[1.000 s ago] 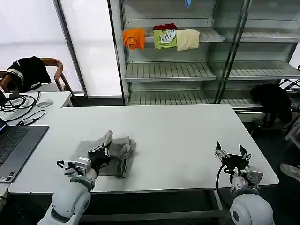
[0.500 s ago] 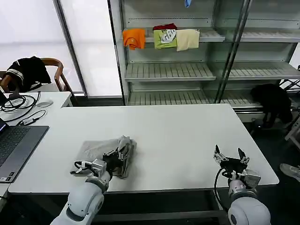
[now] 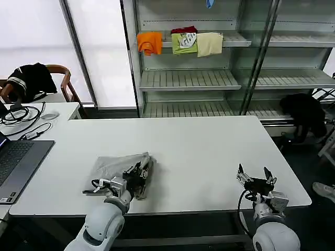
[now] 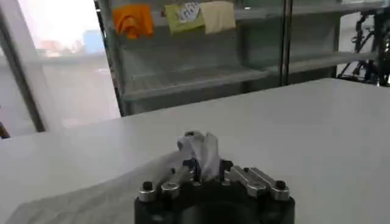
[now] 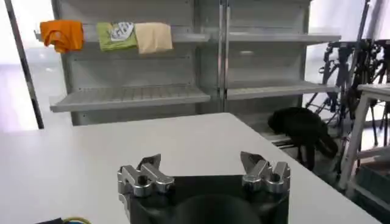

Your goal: Fold and organize the clothes.

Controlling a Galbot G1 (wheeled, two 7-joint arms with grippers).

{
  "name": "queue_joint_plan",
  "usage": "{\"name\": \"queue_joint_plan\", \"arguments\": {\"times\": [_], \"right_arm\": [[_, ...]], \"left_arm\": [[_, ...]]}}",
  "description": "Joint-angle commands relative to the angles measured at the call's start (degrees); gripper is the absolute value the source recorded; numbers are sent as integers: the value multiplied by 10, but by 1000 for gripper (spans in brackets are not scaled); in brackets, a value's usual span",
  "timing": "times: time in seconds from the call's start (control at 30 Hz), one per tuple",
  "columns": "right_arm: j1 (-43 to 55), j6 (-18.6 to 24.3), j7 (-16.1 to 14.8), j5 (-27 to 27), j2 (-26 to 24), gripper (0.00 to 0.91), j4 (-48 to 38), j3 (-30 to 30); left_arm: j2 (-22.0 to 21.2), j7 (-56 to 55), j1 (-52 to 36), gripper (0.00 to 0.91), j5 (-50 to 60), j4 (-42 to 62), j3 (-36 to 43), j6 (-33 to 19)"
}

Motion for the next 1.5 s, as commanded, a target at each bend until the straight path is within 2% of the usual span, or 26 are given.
{"name": "queue_joint_plan", "arguments": {"times": [0.03,0.27,0.57,0.77,1.5], "right_arm": [[1,0,0,-2,0,907,0,-2],[16,-2,1,-6,-4,907,-7,-18],[67,-14,0,25,-33,907,-25,-55],[80,-14,-2,32,-37,907,-39,-62],[64,-15,-5,30,-33,907,-26,-57]], "left_arm": [[-14,-33,-6,907,-176,-34,6,-1],[-2,-93,-10,907,-273,-100,-46,4],[70,-88,26,907,-262,-78,-184,5],[83,-56,54,907,-249,-37,-233,5],[80,11,64,907,-224,48,-241,4]]}}
